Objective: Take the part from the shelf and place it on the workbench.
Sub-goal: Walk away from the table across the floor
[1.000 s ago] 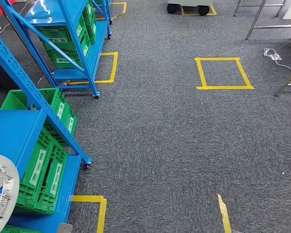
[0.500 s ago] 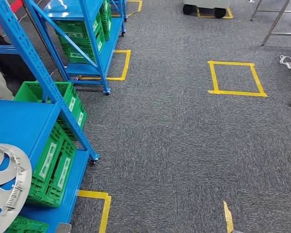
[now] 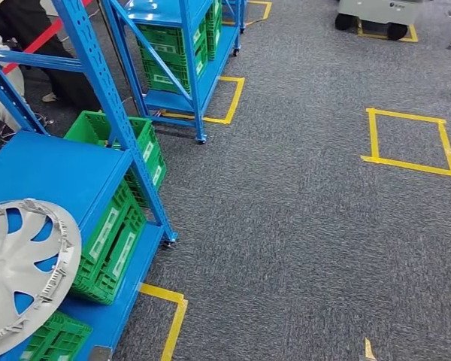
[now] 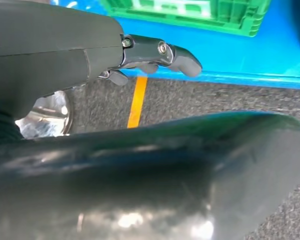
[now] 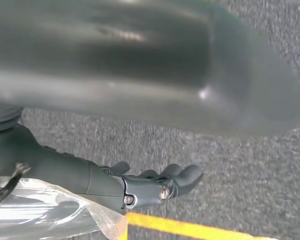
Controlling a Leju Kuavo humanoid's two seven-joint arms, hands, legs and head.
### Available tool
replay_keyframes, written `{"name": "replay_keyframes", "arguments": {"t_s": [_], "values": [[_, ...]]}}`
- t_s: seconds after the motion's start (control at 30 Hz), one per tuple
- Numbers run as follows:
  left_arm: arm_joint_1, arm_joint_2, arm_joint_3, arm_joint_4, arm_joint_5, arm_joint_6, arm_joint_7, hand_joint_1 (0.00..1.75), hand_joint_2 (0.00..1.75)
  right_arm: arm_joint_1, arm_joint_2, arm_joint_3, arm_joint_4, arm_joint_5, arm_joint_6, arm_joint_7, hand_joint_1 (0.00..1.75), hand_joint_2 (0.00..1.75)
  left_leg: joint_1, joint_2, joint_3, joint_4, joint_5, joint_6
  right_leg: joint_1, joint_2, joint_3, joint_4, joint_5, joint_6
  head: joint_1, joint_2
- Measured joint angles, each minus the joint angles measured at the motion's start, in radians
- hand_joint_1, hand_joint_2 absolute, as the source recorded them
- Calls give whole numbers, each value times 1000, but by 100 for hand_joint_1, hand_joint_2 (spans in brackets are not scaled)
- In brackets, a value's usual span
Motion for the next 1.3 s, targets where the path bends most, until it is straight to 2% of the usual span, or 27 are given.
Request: {"name": "replay_keyframes", "arguments": {"t_s": [0.07, 0.13, 0.2, 0.23, 0.27, 0.3, 0.37, 0.43, 0.5, 0.57, 0.6, 0.67, 0.7, 0.73, 0.77, 0.8, 0.83, 0.87, 0.93, 0.97, 1.0, 1.03, 1.1, 1.17, 1.23, 1.27, 1.3], "values": [[1, 0, 2, 0, 0, 0, 0, 0, 0, -1, 0, -1, 1, 0, 0, -1, 0, 0, -2, 41, -17, 37, -27, -11, -4, -28, 7, -10, 5, -10, -6, 0], [-2, -1, 3, 0, 0, 0, 0, 0, 0, 1, 0, -2, 2, 0, 0, -1, 0, 0, 2, 99, -70, 148, -89, -23, -4, -60, 11, -14, 3, -15, -13, 0], [-4, -1, 4, 0, 0, 0, 0, 0, 0, 2, 0, -4, 3, 1, 1, -1, 0, 0, 11, 116, -128, 265, -133, -34, -3, -92, 12, -14, -1, -17, -13, 0], [-3, -1, 4, 0, 0, 0, 0, 0, 0, 1, 0, -5, 4, 2, 1, -1, 0, 0, 16, 120, -138, 285, -130, -38, -3, -106, 13, -13, -3, -16, -13, 0], [-2, 0, 5, 0, 0, 0, 0, 0, 0, 0, 0, -6, 5, 4, 2, -2, 0, 0, 21, 123, -128, 265, -108, -42, -4, -119, 15, -13, -6, -14, -14, 0], [-1, 0, 6, 0, 0, 0, 0, 0, 0, 0, 0, -7, 5, 8, 3, -3, 0, 0, 25, 131, -102, 213, -73, -45, -4, -132, 17, -13, -10, -11, -14, 0], [-2, 0, 7, 0, -3, -1, 0, 0, 0, -1, 0, -8, 7, 21, 9, -8, 0, 0, 25, 169, -30, 75, -14, -45, -3, -154, 26, -12, -22, 1, -14, 0], [-6, -2, 8, 1, -6, -1, 1, 0, 0, -4, 0, -11, 10, 39, 15, -16, 0, 0, 18, 192, 4, 9, -3, -34, 0, -171, 35, -12, -31, 14, -13, 0], [-7, -2, 14, 1, -7, -2, 1, 0, 0, -13, 0, -14, 12, 59, 21, -23, 0, 0, 12, 177, 3, 5, -6, -17, -1, -187, 48, -15, -33, 24, -13, 0], [-6, -4, 22, 1, -9, -2, 1, 0, 0, -22, 0, -16, 14, 77, 29, -29, 0, 0, 12, 159, 5, -2, -2, -2, -6, -158, 47, 2, -51, 33, -10, 0], [-8, -5, 25, 1, -11, -2, 1, 0, 0, -25, 0, -18, 16, 84, 34, -33, 0, 0, 14, 148, 6, -5, 1, 5, -8, -129, 28, 40, -76, 34, -8, 0], [-11, -7, 30, 2, -16, -3, 1, 0, 0, -26, 0, -26, 21, 98, 41, -38, 0, 0, 14, 125, 5, -6, 2, 15, -8, -77, -47, 181, -141, 33, -2, 0], [-12, -7, 32, 2, -18, -3, 1, 0, 0, -26, 0, -31, 25, 102, 44, -39, 0, 0, 13, 111, 6, -6, 2, 17, -8, -68, -88, 252, -162, 32, -1, 0], [-12, -8, 34, 2, -20, -4, 1, 0, 0, -26, 0, -35, 28, 106, 46, -40, 0, 0, 11, 96, 7, -6, 1, 18, -7, -65, -119, 294, -163, 31, -1, 0], [-12, -8, 37, 2, -20, -4, 1, 0, 0, -27, 0, -39, 30, 108, 47, -41, 0, 0, 10, 81, 9, -6, 0, 19, -7, -62, -131, 296, -141, 29, -1, 0], [-12, -8, 39, 2, -21, -4, 1, 0, 0, -27, 0, -41, 31, 109, 48, -41, 0, 0, 9, 65, 12, -6, -1, 19, -7, -57, -123, 255, -101, 26, -1, 0], [-12, -8, 41, 2, -21, -4, 1, 0, 0, -27, 0, -43, 32, 111, 48, -43, 0, 0, 8, 49, 15, -5, -2, 17, -7, -40, -101, 187, -55, 23, -1, 0], [-12, -9, 42, 2, -21, -5, 1, 0, 0, -28, 0, -44, 34, 114, 49, -44, 0, 0, 7, 35, 16, -3, -4, 14, -9, -8, -76, 116, -18, 19, -1, 0], [-13, -8, 44, 3, -24, -6, 1, 0, 0, -30, 0, -48, 36, 125, 51, -47, 0, 0, 7, 8, 12, 1, -7, 6, -12, 39, -42, 28, 14, 15, -1, 0], [-13, -8, 46, 3, -26, -6, 1, 0, 0, -32, 0, -50, 38, 132, 51, -49, 0, 0, 8, -5, 8, 3, -7, 0, -12, 45, -35, 17, 12, 13, -2, 0], [-12, -8, 48, 3, -29, -6, 1, 0, 0, -33, 0, -53, 39, 140, 53, -52, 0, 0, 11, -19, 4, 2, -5, -6, -11, 33, -31, 14, 12, 10, -2, 0], [-10, -8, 51, 3, -32, -7, 1, 0, 0, -36, 0, -55, 40, 148, 54, -55, 0, 0, 13, -17, 1, 5, -6, -12, -11, 19, -27, 11, 13, 5, -2, 0], [-10, -9, 56, 4, -38, -8, 2, 0, 0, -41, 0, -62, 43, 161, 58, -61, 0, 0, 12, 34, -17, 45, -35, -23, -13, -10, -23, 4, 16, -5, -9, 0], [-13, -9, 59, 4, -43, -10, 1, 0, 0, -44, 0, -68, 48, 169, 62, -65, 0, 0, 12, 100, -70, 159, -100, -34, -13, -46, -19, 1, 14, -11, -16, 0], [-14, -8, 63, 4, -48, -13, 1, 0, 0, -45, 0, -74, 55, 175, 65, -67, 0, 0, 17, 118, -122, 268, -140, -42, -12, -83, -16, 1, 9, -12, -15, 0], [-13, -8, 65, 4, -50, -14, 1, 0, 0, -46, 0, -78, 57, 179, 67, -68, 0, 0, 20, 121, -126, 278, -132, -43, -12, -100, -14, 1, 7, -11, -16, 0], [-12, -8, 68, 4, -53, -14, 1, 0, 0, -48, 0, -80, 59, 184, 69, -70, 0, 0, 21, 126, -110, 247, -106, -44, -12, -115, -10, 1, 4, -10, -16, 0]]}}
